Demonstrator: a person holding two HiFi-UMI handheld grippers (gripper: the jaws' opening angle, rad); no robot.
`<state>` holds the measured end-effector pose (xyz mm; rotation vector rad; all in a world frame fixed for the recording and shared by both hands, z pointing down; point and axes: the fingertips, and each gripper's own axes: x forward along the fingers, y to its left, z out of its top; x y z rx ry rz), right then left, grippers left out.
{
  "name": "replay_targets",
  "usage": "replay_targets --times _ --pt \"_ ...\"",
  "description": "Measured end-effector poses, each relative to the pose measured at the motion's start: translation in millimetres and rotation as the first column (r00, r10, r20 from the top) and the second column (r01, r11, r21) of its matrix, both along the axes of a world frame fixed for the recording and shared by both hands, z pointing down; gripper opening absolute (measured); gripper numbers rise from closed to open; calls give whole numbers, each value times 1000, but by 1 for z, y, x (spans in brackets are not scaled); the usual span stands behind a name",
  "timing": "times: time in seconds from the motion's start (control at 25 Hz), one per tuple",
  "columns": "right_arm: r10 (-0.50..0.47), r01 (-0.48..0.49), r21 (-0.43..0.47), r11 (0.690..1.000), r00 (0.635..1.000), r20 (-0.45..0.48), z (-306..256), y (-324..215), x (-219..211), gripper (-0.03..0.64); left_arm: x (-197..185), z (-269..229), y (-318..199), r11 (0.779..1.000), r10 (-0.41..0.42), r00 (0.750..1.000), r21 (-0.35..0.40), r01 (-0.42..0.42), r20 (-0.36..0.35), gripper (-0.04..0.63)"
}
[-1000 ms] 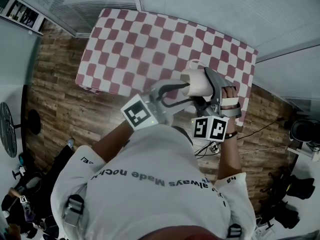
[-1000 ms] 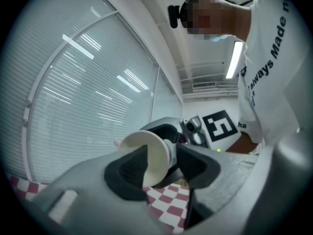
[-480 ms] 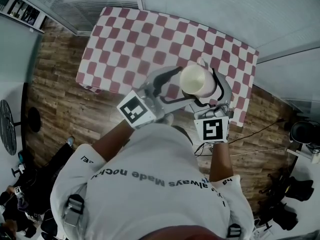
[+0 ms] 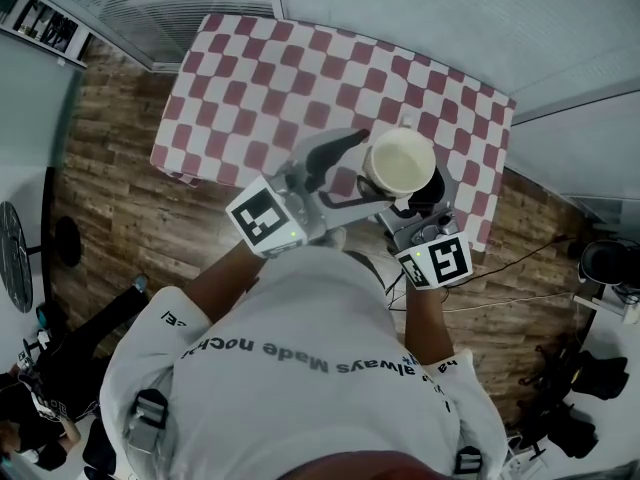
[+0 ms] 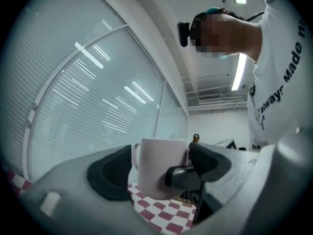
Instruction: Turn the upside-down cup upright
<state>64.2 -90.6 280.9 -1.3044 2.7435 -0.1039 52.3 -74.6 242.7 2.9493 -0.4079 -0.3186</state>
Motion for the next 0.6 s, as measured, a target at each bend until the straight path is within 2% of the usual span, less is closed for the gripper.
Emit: replay_targets --times 0.08,0.16,0.32,0.44,0.6 --pt "-10 10 2 1000 998 60 0 3 0 451 1 -3 3 1000 10 1000 8 -10 6 382" --pt "-10 10 5 1000 997 74 1 4 -1 451 2 -3 5 1000 15 1000 15 -15 20 382" --pt "-11 11 11 1000 999 40 6 5 -2 451 7 4 6 999 29 998 19 -30 60 380" --pt "-7 7 4 1000 1000 22 11 4 -3 451 7 8 7 999 34 996 27 -36 80 322" --pt "-1 1 -8 1000 1000 -17 22 4 -4 451 6 18 6 999 47 994 12 -48 98 321"
